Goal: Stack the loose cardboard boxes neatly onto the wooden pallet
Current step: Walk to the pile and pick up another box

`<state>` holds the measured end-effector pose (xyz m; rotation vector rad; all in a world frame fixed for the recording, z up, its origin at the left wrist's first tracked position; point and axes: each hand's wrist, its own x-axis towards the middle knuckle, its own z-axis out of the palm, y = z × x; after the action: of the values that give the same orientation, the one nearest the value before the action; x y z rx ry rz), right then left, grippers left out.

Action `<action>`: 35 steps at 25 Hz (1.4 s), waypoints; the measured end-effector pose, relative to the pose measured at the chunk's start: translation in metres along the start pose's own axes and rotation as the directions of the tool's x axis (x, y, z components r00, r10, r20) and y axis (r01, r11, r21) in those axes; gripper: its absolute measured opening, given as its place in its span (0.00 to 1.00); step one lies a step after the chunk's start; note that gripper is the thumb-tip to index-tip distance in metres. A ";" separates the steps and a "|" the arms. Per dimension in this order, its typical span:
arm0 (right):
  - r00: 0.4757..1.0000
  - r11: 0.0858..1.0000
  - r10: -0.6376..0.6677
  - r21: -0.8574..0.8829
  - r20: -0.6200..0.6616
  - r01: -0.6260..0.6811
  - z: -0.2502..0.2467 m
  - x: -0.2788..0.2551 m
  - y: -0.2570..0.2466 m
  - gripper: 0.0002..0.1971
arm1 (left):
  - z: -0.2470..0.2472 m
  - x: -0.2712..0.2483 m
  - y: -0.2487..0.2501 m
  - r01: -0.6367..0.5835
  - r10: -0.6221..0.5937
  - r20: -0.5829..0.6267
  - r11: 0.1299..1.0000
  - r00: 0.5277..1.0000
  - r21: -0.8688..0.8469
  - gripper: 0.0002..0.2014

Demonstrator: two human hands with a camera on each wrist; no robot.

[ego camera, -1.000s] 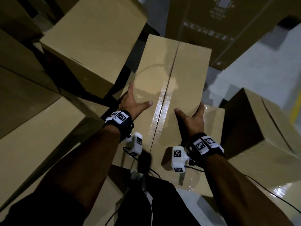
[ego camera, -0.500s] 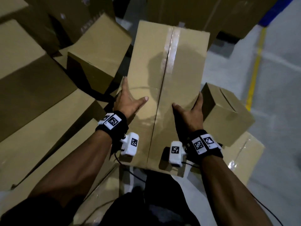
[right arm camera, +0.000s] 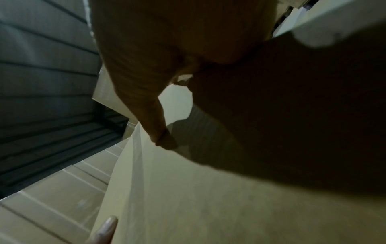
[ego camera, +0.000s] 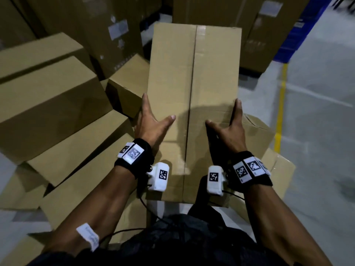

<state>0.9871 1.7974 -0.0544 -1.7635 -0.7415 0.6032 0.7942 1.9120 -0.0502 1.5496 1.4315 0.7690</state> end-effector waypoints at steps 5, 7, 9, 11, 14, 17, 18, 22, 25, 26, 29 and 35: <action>0.988 0.996 -0.087 -0.026 0.126 0.091 -0.032 -0.049 0.006 0.55 | -0.012 -0.094 -0.001 0.036 -0.027 -0.150 0.998 0.988 0.058 0.54; 0.977 0.991 -0.114 -0.051 0.181 0.125 -0.054 -0.069 0.017 0.54 | -0.007 -0.146 -0.005 0.048 -0.038 -0.220 0.998 0.975 0.037 0.51; 0.955 0.986 -0.150 -0.035 0.255 0.164 -0.078 -0.092 0.026 0.54 | 0.002 -0.202 -0.009 0.058 -0.057 -0.302 0.998 0.952 -0.003 0.50; 0.915 0.978 -0.189 -0.018 0.357 0.209 -0.096 -0.122 0.033 0.54 | 0.004 -0.259 -0.018 0.100 -0.101 -0.388 0.995 0.916 -0.025 0.49; 0.850 0.963 -0.217 -0.035 0.481 0.266 -0.115 -0.165 0.031 0.51 | 0.004 -0.333 -0.032 0.139 -0.170 -0.486 0.985 0.857 -0.099 0.50; 0.744 0.954 -0.227 -0.010 0.628 0.299 -0.118 -0.219 0.028 0.52 | -0.011 -0.414 -0.045 0.219 -0.231 -0.615 0.971 0.754 -0.096 0.51; 0.695 0.952 -0.230 0.011 0.681 0.304 -0.114 -0.238 0.028 0.52 | -0.017 -0.439 -0.051 0.258 -0.254 -0.662 0.961 0.705 -0.095 0.51; 0.519 0.940 -0.248 0.073 0.818 0.334 -0.100 -0.319 0.029 0.53 | -0.041 -0.537 -0.074 0.340 -0.342 -0.762 0.925 0.550 -0.170 0.50; 0.357 0.925 -0.249 0.111 0.900 0.365 -0.091 -0.401 0.023 0.52 | -0.064 -0.629 -0.096 0.367 -0.384 -0.840 0.898 0.384 -0.243 0.50; 0.308 0.921 -0.237 0.113 0.921 0.372 -0.088 -0.430 0.022 0.52 | -0.071 -0.661 -0.105 0.375 -0.398 -0.857 0.887 0.327 -0.269 0.50; 0.139 0.912 -0.244 0.178 0.960 0.370 -0.089 -0.525 0.031 0.53 | -0.086 -0.761 -0.134 0.395 -0.430 -0.883 0.856 0.188 -0.333 0.51; -0.031 0.870 -0.264 0.252 0.964 0.423 -0.113 -0.719 0.060 0.52 | -0.110 -0.960 -0.178 0.425 -0.462 -0.887 0.803 0.001 -0.418 0.51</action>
<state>0.5920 1.1833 -0.0490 -0.8403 -2.1937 1.4789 0.4746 0.9825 -0.0521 0.1765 2.6560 1.4780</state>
